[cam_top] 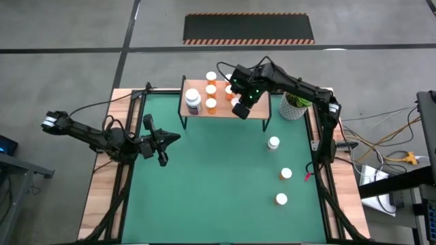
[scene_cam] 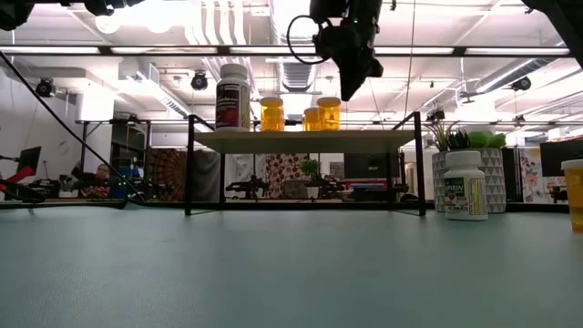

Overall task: Pick and place medicine bottles onto shelf by color
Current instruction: Put the orange pill bottle on the shelf aligned with the other orange pill bottles

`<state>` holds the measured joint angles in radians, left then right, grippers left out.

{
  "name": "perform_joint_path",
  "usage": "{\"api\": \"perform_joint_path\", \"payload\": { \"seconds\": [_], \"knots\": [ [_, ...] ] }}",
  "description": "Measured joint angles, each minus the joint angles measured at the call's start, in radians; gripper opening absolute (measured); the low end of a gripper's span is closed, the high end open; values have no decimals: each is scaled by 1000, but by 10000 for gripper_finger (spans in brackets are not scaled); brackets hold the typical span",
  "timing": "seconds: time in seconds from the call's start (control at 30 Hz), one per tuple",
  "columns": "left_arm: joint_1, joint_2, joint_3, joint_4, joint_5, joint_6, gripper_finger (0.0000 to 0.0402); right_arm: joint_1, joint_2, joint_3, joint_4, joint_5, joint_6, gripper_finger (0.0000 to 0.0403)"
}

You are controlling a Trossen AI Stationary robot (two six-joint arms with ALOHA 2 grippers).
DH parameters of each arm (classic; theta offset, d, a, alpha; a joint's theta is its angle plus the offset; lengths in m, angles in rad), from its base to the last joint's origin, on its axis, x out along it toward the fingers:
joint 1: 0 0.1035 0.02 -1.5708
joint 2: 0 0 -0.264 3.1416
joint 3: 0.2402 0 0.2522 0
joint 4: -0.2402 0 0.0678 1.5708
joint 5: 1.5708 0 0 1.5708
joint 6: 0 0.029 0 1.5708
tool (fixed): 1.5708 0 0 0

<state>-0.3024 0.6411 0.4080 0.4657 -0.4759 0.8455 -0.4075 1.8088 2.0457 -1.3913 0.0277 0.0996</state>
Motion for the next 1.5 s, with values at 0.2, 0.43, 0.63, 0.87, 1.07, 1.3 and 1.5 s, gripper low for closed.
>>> {"api": "perform_joint_path", "payload": {
  "seconds": [0.2,0.43,0.63,0.87,1.07,1.3,1.5],
  "knots": [
    [0,0,0,0,0,0,0,1,0,0,-22,26,5,9],
    [0,0,0,0,0,0,0,1,7,-6,13,78,4,9],
    [0,0,0,0,0,0,0,8,7,-7,55,43,-7,9],
    [0,0,0,0,0,0,0,8,7,-8,87,43,-9,9],
    [0,0,0,0,0,0,0,8,7,-14,108,43,-20,9],
    [0,0,0,0,0,0,0,8,7,-26,133,40,-35,9],
    [0,0,0,0,0,0,0,8,7,-27,154,40,-44,9]
  ]
}}
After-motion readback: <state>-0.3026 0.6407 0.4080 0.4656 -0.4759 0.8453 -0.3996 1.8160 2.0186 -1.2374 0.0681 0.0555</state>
